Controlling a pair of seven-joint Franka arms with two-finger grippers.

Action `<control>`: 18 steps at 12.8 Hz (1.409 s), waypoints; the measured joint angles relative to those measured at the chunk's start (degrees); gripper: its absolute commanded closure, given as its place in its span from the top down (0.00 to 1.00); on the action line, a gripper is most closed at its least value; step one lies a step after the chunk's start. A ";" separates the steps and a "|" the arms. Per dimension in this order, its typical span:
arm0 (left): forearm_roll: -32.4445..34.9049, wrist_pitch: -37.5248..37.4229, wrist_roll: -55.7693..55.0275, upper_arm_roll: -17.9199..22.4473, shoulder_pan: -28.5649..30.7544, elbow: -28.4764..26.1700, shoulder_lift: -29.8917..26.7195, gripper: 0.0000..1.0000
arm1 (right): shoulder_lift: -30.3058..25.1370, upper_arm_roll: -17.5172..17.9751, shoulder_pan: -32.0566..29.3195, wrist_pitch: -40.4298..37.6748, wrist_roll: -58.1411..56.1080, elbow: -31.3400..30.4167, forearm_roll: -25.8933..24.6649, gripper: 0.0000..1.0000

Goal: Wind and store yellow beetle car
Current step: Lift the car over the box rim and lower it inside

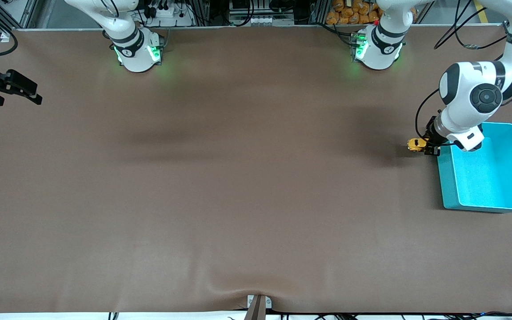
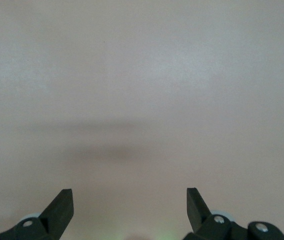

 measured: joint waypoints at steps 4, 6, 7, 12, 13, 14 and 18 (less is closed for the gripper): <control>0.01 -10.96 17.63 -0.23 0.65 6.23 -2.38 0.17 | 0.77 -4.78 4.18 0.33 1.05 0.00 0.00 1.00; 0.02 -11.70 28.53 -0.11 2.95 6.57 -2.91 0.15 | 1.85 -4.89 4.25 1.19 1.06 -0.04 -0.03 1.00; 0.03 -11.70 34.19 0.00 4.51 6.72 -3.05 0.14 | 2.82 -5.07 4.23 1.84 1.05 -0.08 -0.06 1.00; 3.07 -11.58 60.99 0.41 11.89 8.85 -3.02 0.13 | 5.85 -6.03 3.89 3.48 1.05 -0.13 -0.83 1.00; 4.07 -11.21 65.01 0.41 12.76 9.15 -2.84 0.13 | 5.83 -6.04 3.88 3.48 1.05 -0.11 -0.86 1.00; 4.58 -10.25 68.62 0.41 13.36 9.31 -2.48 0.13 | 5.83 -6.04 3.88 3.48 1.05 -0.14 -0.87 1.00; 4.92 -1.96 83.45 0.43 17.84 9.36 2.98 0.13 | 5.85 -6.02 3.89 3.33 1.05 -0.39 -0.88 1.00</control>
